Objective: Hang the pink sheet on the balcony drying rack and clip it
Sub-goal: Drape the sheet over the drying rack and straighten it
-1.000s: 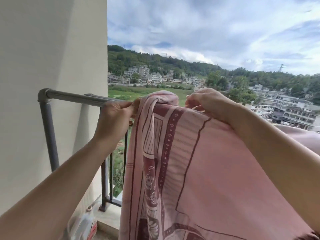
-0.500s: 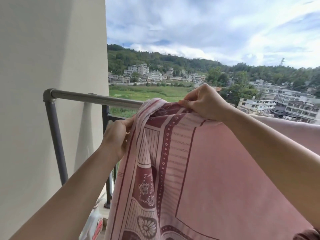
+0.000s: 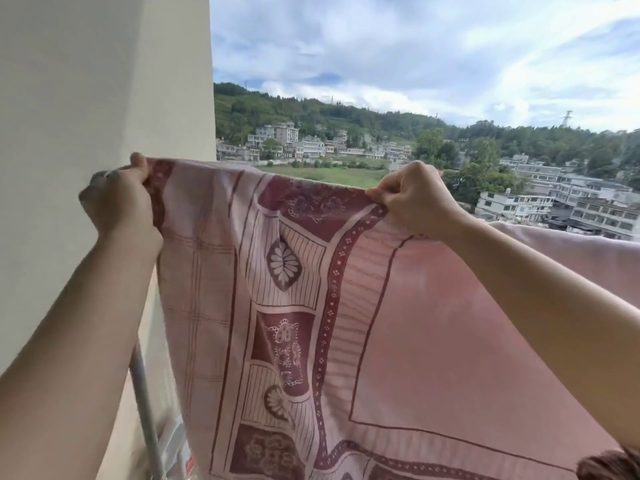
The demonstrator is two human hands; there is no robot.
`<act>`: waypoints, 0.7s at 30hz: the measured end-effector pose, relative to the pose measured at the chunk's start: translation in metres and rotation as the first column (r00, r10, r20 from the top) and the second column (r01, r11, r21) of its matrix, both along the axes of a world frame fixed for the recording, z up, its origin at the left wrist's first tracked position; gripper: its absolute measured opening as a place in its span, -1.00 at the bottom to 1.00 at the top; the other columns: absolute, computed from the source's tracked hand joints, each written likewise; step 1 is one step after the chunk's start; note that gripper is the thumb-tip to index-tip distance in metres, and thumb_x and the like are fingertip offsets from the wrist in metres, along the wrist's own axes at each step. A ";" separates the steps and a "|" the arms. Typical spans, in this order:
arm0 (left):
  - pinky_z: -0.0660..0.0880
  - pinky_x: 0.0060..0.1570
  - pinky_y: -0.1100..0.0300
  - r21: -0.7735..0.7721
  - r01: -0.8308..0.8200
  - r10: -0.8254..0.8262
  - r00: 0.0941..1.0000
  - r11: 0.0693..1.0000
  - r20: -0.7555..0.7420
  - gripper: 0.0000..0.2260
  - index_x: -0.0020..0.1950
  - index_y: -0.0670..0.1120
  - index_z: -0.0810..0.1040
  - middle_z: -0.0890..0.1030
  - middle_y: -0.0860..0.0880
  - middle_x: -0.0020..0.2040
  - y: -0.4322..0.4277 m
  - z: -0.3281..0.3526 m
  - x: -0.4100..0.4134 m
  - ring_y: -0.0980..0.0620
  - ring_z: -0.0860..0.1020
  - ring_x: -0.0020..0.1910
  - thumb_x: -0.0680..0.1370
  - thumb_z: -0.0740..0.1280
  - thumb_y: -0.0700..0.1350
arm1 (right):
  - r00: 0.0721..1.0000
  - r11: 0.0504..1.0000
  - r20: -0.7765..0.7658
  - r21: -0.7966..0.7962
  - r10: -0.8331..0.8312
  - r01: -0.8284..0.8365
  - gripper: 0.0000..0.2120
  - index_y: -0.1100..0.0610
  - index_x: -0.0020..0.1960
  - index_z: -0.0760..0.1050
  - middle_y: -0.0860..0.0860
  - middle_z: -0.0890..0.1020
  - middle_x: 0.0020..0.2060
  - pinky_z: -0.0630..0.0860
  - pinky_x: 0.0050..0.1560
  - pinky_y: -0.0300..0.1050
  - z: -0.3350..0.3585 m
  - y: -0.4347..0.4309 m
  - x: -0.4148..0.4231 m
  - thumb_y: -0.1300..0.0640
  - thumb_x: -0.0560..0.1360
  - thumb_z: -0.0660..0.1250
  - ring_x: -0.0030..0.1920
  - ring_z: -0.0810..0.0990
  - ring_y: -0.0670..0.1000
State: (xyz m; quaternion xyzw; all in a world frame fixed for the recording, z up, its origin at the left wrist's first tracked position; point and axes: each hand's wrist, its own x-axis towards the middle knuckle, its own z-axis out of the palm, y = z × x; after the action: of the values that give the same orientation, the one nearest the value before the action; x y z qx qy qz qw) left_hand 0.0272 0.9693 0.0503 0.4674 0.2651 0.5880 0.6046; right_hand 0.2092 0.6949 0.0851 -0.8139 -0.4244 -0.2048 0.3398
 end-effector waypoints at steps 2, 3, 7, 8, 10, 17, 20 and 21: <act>0.41 -0.31 0.19 -0.074 -0.071 0.072 0.997 0.995 0.010 -0.75 -0.36 0.00 0.48 0.54 0.03 -0.28 0.037 -0.009 -0.015 0.02 0.53 -0.25 0.34 0.44 0.11 | 1.000 1.000 0.023 0.018 -0.004 0.004 -0.70 0.31 -0.29 0.64 0.11 0.65 -0.41 0.44 -0.53 -0.24 -0.001 0.001 -0.001 0.11 0.50 0.39 -0.55 0.39 -0.11; 0.38 -0.36 0.17 -0.097 -0.084 0.085 0.996 0.992 0.012 -0.74 -0.39 -0.01 0.50 0.54 0.02 -0.29 0.047 -0.019 -0.020 0.01 0.51 -0.30 0.27 0.47 0.12 | 0.999 1.000 0.033 -0.001 0.004 -0.004 -0.70 0.31 -0.29 0.63 0.14 0.65 -0.41 0.44 -0.52 -0.23 -0.002 0.003 -0.002 0.11 0.51 0.38 -0.53 0.41 -0.06; 0.36 -0.48 0.34 -0.157 0.254 -0.255 0.967 0.954 0.009 -0.77 -0.29 -0.03 0.52 0.55 0.08 -0.43 0.032 -0.050 -0.019 0.16 0.48 -0.55 0.49 0.33 0.07 | 0.998 0.996 0.040 -0.076 0.038 -0.035 -0.70 0.32 -0.24 0.61 0.25 0.64 -0.36 0.38 -0.55 -0.21 -0.001 0.016 -0.009 0.09 0.51 0.36 -0.52 0.41 0.02; 0.33 -0.53 0.37 -0.184 0.332 -0.345 0.938 0.925 -0.042 -0.73 -0.31 -0.02 0.48 0.50 0.10 -0.52 0.029 -0.054 -0.018 0.16 0.44 -0.60 0.55 0.25 0.06 | 0.997 0.995 0.048 -0.086 0.054 -0.050 -0.73 0.30 -0.21 0.61 0.20 0.64 -0.36 0.36 -0.57 -0.26 0.001 0.022 -0.014 0.10 0.52 0.35 -0.54 0.39 -0.03; 0.34 -0.48 0.28 -0.207 0.399 -0.431 0.891 0.893 -0.143 -0.73 -0.33 -0.03 0.47 0.49 0.07 -0.55 0.028 -0.060 -0.016 0.10 0.43 -0.54 0.57 0.23 -0.01 | 0.990 0.987 0.063 -0.115 0.123 -0.115 -0.83 0.24 -0.10 0.63 0.06 0.64 -0.25 0.35 -0.58 -0.43 0.006 0.039 -0.028 0.16 0.54 0.32 -0.58 0.40 -0.18; 0.39 -0.25 0.16 -0.053 0.720 -0.661 0.602 0.692 -0.448 -0.70 -0.05 -0.22 0.59 0.54 -0.09 -0.25 0.003 -0.052 -0.009 0.01 0.46 -0.30 0.62 0.19 -0.03 | 0.934 0.917 0.137 -0.278 0.331 -0.285 -0.77 0.13 0.19 0.57 0.01 0.64 0.15 0.51 -0.05 -0.33 0.007 0.130 -0.067 0.20 0.60 0.21 0.00 0.62 -0.07; 0.53 -0.07 0.09 -0.082 0.785 -0.742 0.538 0.613 -0.400 -0.68 0.11 -0.35 0.53 0.59 -0.18 -0.13 -0.013 -0.049 -0.004 -0.09 0.56 -0.17 0.64 0.15 -0.10 | 0.924 0.895 0.145 -0.338 0.355 -0.291 -0.69 0.04 0.24 0.55 0.02 0.59 0.23 0.59 0.07 -0.06 0.012 0.162 -0.068 0.25 0.59 0.18 0.11 0.61 0.02; 0.57 -0.13 0.14 -0.088 0.776 -0.741 0.553 0.624 -0.381 -0.72 0.07 -0.34 0.54 0.61 -0.16 -0.17 -0.016 -0.049 -0.001 -0.05 0.59 -0.22 0.64 0.15 -0.15 | 0.918 0.874 0.143 -0.389 0.369 -0.291 -0.64 0.00 0.26 0.53 0.02 0.55 0.26 0.59 0.07 -0.02 0.015 0.169 -0.068 0.30 0.57 0.18 0.13 0.58 0.03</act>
State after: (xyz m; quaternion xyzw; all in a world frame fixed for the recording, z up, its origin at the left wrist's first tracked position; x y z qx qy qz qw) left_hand 0.0258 0.9531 0.0015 0.6670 0.1228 0.1779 0.7130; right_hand 0.1416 0.8634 0.0997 -0.7507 -0.6216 -0.1480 0.1677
